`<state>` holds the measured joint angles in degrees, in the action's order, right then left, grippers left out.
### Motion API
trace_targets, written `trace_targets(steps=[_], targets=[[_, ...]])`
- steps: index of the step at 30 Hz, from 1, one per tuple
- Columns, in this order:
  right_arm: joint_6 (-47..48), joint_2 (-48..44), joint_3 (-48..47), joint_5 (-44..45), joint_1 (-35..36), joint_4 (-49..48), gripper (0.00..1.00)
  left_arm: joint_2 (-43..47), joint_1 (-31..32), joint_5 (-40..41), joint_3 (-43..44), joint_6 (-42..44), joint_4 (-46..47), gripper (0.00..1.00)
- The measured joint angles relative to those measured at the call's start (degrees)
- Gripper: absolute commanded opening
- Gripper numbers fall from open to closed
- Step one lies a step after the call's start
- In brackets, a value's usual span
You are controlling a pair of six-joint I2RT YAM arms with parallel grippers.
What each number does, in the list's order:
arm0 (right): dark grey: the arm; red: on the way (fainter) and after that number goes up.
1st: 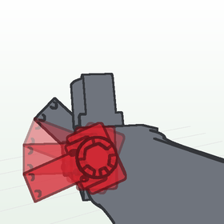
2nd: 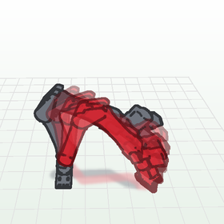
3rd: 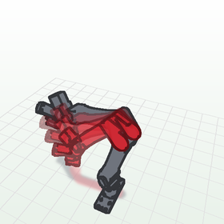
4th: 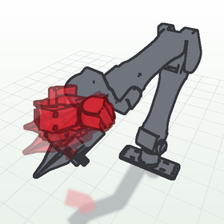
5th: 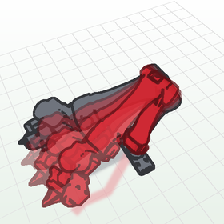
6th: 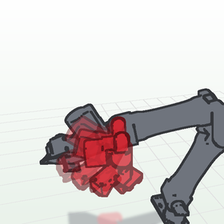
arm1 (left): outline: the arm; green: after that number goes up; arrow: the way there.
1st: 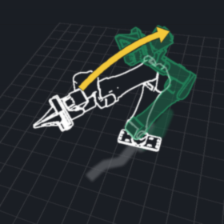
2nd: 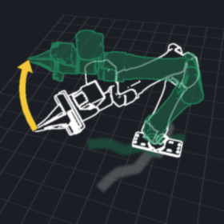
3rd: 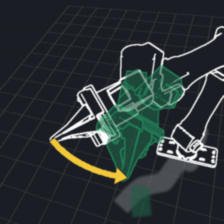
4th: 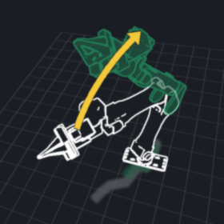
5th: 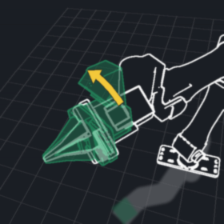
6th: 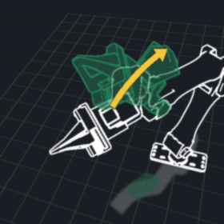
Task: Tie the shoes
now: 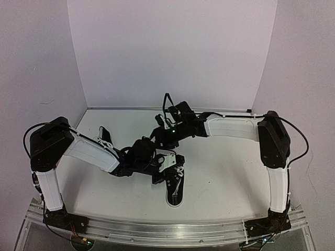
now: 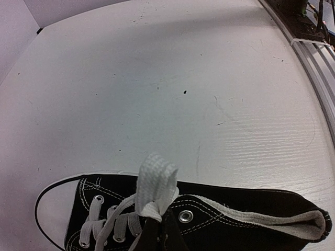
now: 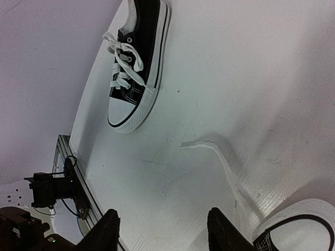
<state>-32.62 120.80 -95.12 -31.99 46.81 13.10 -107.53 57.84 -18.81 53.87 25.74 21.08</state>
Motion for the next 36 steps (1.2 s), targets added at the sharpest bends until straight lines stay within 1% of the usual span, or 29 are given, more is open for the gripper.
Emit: trace_targets(steps=[3,5,7,11,13,15,18,21,25,31,36], targets=[[0.37,-3.69,4.4,-0.11,-1.71,0.18,0.65,0.0,0.02,0.04,0.0,0.0,0.0,0.0],[0.74,-7.68,8.15,-0.15,-2.98,0.31,0.65,0.0,0.02,0.04,0.0,0.0,0.0,0.0],[1.03,-12.68,12.28,-0.16,-4.22,0.22,0.61,0.0,0.02,0.09,0.0,0.0,0.0,0.0],[0.52,-23.34,21.15,-0.02,-5.88,-1.01,0.49,0.0,0.02,0.55,0.0,0.0,0.02,0.0],[-0.55,-27.57,25.75,-0.17,-5.9,-2.36,0.47,0.0,0.02,0.81,0.0,0.0,0.04,0.0],[-2.19,-29.93,30.01,-0.39,-5.74,-4.42,0.48,0.0,0.02,1.0,0.0,-0.01,0.06,0.0],[-5.03,-30.77,35.9,-0.34,-5.04,-6.34,0.54,0.0,0.02,1.08,0.0,-0.02,0.12,0.0],[-7.54,-30.15,39.61,-0.17,-3.54,-6.63,0.52,0.0,0.02,1.11,0.0,-0.02,0.13,0.0],[-9.68,-27.61,40.21,-0.11,-0.87,-7.74,0.48,0.0,0.02,1.11,0.02,-0.02,0.13,0.0],[-11.05,-26.64,40.21,0.26,-0.26,-9.55,0.38,0.0,0.02,1.11,0.02,-0.02,0.11,0.0],[-11.38,-25.0,40.21,0.92,-0.29,-10.27,0.25,0.0,0.02,1.11,0.13,-0.02,0.07,0.0]])
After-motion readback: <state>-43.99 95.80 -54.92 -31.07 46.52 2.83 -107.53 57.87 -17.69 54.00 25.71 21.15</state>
